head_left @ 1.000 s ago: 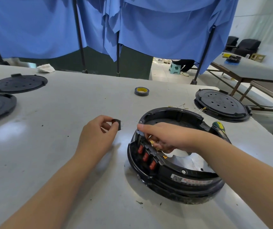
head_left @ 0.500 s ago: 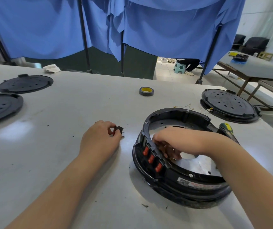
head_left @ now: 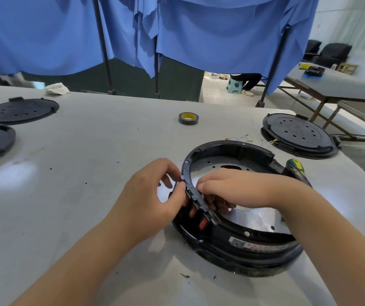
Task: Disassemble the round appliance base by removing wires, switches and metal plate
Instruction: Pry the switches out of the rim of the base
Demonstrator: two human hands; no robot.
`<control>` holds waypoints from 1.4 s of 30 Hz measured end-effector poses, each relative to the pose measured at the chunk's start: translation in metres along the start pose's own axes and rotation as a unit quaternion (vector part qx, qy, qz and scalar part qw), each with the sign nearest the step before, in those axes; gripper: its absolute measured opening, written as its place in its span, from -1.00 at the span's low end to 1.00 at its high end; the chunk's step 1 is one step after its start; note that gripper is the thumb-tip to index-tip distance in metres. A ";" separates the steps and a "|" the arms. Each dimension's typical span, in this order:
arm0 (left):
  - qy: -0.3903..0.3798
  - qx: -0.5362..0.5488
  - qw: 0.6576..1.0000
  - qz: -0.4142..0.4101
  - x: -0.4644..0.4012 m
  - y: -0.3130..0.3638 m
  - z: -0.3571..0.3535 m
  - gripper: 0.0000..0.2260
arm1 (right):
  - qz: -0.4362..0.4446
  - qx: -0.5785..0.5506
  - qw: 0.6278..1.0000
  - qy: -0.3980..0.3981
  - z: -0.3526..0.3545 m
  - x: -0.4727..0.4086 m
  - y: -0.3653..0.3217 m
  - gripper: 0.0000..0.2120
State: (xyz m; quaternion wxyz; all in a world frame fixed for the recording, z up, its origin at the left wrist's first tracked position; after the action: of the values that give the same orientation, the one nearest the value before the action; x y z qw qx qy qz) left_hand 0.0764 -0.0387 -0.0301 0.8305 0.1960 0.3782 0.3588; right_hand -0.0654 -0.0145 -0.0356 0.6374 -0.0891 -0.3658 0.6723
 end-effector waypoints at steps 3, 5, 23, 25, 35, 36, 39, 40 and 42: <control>-0.012 0.009 1.000 -0.006 0.000 0.003 0.004 -0.86 | 0.002 -0.001 1.000 0.003 -0.001 0.001 0.000 -0.70; -0.023 0.012 1.000 -0.008 0.000 0.003 0.006 -0.80 | 0.004 -0.002 1.000 0.009 -0.001 0.001 0.000 -0.70; -0.105 0.025 0.994 -0.021 0.005 0.009 -0.004 -0.81 | 0.067 -0.036 0.995 0.066 0.008 0.003 -0.006 -0.73; -0.100 0.022 0.994 -0.029 0.005 0.011 -0.003 -0.81 | 0.077 -0.042 0.994 0.062 0.008 0.003 -0.007 -0.77; -0.096 0.024 0.995 -0.022 0.005 0.010 -0.004 -0.81 | 0.087 -0.065 0.993 0.055 0.008 0.004 -0.007 -0.77; -0.100 0.039 0.994 -0.007 0.005 0.007 -0.005 -0.79 | 0.088 -0.065 0.992 0.056 0.008 0.004 -0.007 -0.77; -0.118 0.091 0.988 0.048 0.002 -0.002 -0.008 -0.73 | 0.084 -0.060 0.993 0.058 0.007 0.003 -0.006 -0.78; -0.120 0.104 0.985 0.062 0.001 -0.003 -0.010 -0.71 | 0.083 -0.060 0.993 0.058 0.007 0.003 -0.006 -0.78; -0.117 0.122 0.982 0.085 0.001 -0.004 -0.013 -0.69 | 0.079 -0.059 0.993 0.056 0.007 0.002 -0.005 -0.79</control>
State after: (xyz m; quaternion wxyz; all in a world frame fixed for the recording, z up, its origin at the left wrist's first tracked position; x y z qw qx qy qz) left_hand 0.0693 -0.0400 -0.0413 0.8052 0.3683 0.3014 0.3537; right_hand -0.0656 -0.0154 -0.0266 0.5952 -0.1932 -0.3601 0.6919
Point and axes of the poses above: each hand's wrist, its own x-axis away from the middle knuckle, its own z-axis out of the back of the hand, y = z × x, the point moved 7 cm from there along -x, towards the middle knuckle, and after that the axes turned 3 degrees about -x, right-handed, at the moved point
